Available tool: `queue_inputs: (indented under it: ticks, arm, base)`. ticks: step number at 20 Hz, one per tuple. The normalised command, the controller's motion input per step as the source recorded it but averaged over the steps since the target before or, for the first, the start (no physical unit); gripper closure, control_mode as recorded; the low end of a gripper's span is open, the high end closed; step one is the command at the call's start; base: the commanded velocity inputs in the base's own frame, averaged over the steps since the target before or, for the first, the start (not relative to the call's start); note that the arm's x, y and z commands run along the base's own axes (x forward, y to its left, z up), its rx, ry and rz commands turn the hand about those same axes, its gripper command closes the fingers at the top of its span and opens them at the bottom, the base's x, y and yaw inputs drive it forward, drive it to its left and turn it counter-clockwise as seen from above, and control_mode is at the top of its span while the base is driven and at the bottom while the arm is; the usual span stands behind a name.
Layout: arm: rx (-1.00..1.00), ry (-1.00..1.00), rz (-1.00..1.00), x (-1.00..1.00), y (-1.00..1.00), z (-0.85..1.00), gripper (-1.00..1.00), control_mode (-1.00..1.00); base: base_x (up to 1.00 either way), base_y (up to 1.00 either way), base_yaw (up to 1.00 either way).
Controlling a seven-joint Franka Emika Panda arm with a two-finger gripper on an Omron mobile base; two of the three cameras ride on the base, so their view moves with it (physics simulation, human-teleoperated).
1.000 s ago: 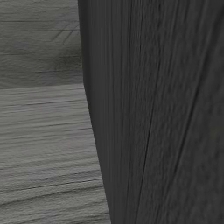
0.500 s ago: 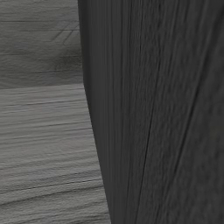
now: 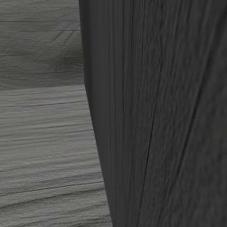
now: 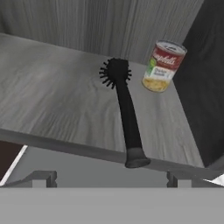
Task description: Pick the dish brush and spray from the cabinet and place them on the counter.
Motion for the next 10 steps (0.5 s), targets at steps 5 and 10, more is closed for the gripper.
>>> queue_inputs:
  ticks: [5,10]
  arm:
    - [0.0,0.04,0.0,0.35,-0.1,-0.02,-1.0,-1.0]
    - [0.0,0.07,0.0,0.37,-0.07,-0.06,-1.0,-1.0]
  base:
    - [0.0,0.0,0.0]
    - [0.0,0.0,0.0]
